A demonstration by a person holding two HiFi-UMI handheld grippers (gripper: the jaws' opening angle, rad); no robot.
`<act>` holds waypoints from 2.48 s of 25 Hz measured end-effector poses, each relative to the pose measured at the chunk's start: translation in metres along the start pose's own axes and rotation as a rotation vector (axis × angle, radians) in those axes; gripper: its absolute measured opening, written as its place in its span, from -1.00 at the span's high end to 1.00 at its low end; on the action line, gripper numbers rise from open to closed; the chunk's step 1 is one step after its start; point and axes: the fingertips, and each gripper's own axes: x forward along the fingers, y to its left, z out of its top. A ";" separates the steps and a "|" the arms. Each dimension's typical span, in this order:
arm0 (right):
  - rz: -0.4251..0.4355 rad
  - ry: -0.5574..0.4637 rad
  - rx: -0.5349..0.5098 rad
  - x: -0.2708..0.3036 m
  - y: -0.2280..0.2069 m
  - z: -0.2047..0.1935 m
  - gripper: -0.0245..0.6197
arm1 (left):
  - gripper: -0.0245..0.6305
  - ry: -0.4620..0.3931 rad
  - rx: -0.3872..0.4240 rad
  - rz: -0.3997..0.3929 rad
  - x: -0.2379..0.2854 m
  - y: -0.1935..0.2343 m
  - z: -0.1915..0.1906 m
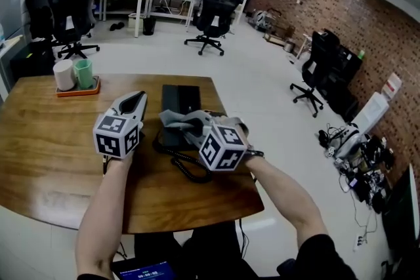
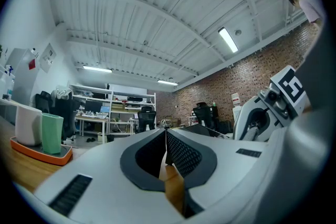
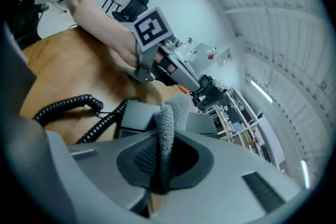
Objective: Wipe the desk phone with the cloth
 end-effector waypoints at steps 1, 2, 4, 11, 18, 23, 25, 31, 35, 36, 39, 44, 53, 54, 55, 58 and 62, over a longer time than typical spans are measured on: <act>0.007 -0.004 -0.009 -0.004 0.008 0.001 0.85 | 0.92 0.000 0.000 0.000 0.000 0.000 0.000; 0.013 -0.006 -0.020 -0.007 0.015 0.003 0.85 | 0.92 -0.001 0.000 -0.001 -0.001 0.000 0.000; 0.030 -0.010 -0.044 -0.014 0.029 0.006 0.85 | 0.92 -0.001 -0.001 -0.002 -0.001 0.000 0.001; 0.124 -0.002 -0.143 -0.033 0.062 0.009 0.84 | 0.92 0.005 -0.003 -0.007 0.000 -0.001 -0.001; -0.204 -0.041 0.164 -0.017 -0.087 -0.014 0.84 | 0.92 0.006 -0.002 -0.008 0.001 0.003 -0.003; -0.314 0.022 0.270 0.018 -0.148 -0.035 0.84 | 0.92 0.004 -0.005 -0.009 0.000 0.003 -0.004; -0.280 0.068 0.259 0.034 -0.145 -0.044 0.84 | 0.92 0.004 -0.006 -0.009 0.000 0.001 -0.003; -0.188 0.075 0.194 0.035 -0.107 -0.041 0.84 | 0.92 0.005 -0.002 -0.012 0.000 0.001 -0.002; -0.114 0.046 0.119 0.017 -0.062 -0.028 0.85 | 0.92 0.006 -0.001 -0.012 0.000 0.000 -0.002; -0.097 0.042 0.099 0.012 -0.050 -0.025 0.85 | 0.92 0.006 -0.002 -0.012 0.000 0.001 -0.002; -0.043 0.032 0.030 -0.001 -0.013 -0.016 0.85 | 0.92 0.005 -0.004 -0.015 0.000 0.001 -0.003; 0.109 0.046 -0.120 -0.028 0.048 -0.008 0.85 | 0.92 0.010 -0.005 -0.015 -0.001 0.001 -0.003; -0.149 -0.009 0.171 -0.029 -0.081 -0.028 0.84 | 0.92 0.010 -0.005 -0.017 0.000 -0.001 -0.004; -0.191 -0.005 0.210 -0.022 -0.101 -0.033 0.84 | 0.92 0.011 -0.006 -0.017 0.000 0.000 -0.004; -0.221 0.002 0.239 -0.014 -0.115 -0.038 0.84 | 0.92 0.011 -0.007 -0.017 0.000 0.000 -0.005; -0.241 0.039 0.282 0.015 -0.136 -0.049 0.84 | 0.92 0.010 -0.009 -0.015 -0.001 0.001 -0.007; -0.206 0.094 0.238 0.035 -0.125 -0.058 0.84 | 0.92 0.008 -0.010 -0.021 0.000 -0.004 -0.006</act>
